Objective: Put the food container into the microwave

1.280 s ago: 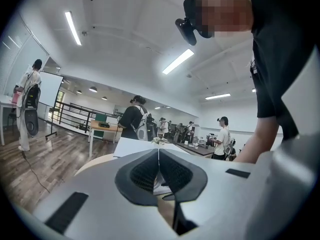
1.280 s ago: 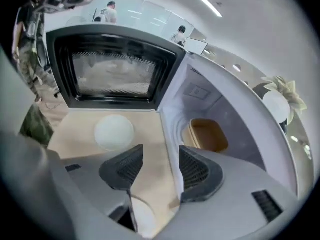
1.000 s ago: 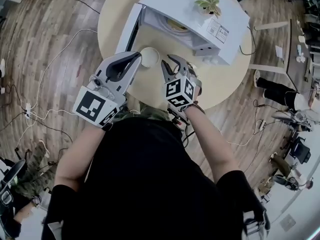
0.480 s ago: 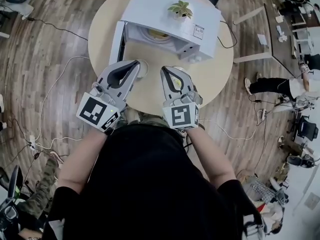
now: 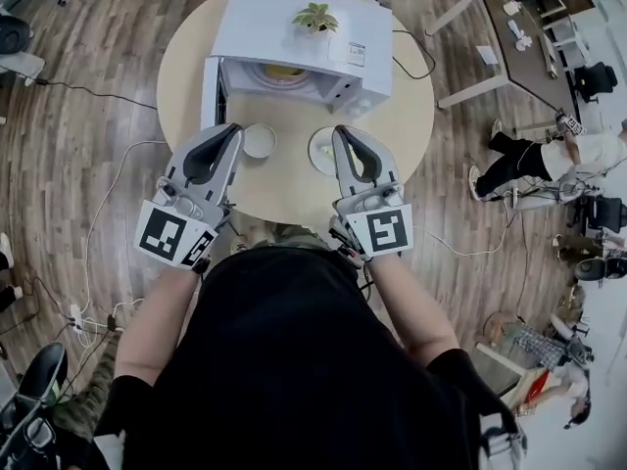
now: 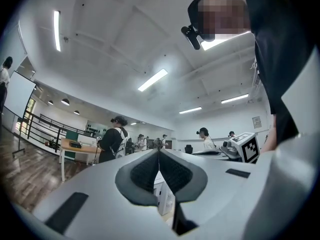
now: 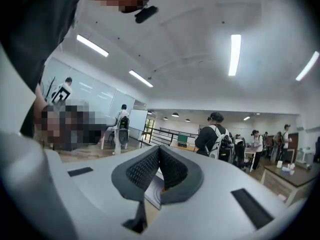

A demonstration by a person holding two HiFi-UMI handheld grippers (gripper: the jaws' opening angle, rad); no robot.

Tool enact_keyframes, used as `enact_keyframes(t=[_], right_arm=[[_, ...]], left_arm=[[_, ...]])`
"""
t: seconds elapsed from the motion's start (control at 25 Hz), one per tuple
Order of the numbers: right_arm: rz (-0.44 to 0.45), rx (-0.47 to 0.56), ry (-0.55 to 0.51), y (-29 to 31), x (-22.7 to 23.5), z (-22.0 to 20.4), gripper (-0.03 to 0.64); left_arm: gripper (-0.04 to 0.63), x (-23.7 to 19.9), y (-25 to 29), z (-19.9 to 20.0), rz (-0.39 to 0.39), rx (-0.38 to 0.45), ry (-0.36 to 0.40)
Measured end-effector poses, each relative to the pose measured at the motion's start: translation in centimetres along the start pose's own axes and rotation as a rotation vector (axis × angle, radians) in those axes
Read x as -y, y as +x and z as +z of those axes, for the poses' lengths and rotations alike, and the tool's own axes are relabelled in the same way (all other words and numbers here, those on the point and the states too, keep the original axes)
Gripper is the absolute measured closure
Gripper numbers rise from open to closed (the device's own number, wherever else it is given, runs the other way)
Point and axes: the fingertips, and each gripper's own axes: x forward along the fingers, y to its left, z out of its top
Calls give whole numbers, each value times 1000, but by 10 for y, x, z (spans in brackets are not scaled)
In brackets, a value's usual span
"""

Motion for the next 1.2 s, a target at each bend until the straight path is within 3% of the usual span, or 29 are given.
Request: enact_keyframes(t=[0.2, 0.4, 1.2], right_arm=[[-23, 37, 133, -18, 8, 4, 604], [-65, 65, 189, -33, 5, 8, 604], [-122, 39, 264, -76, -60, 1, 604]], left_arm=[[572, 1, -13, 21, -4, 43, 41], [572, 2, -30, 31, 1, 63, 61], [572, 19, -101, 40, -28, 73, 63]])
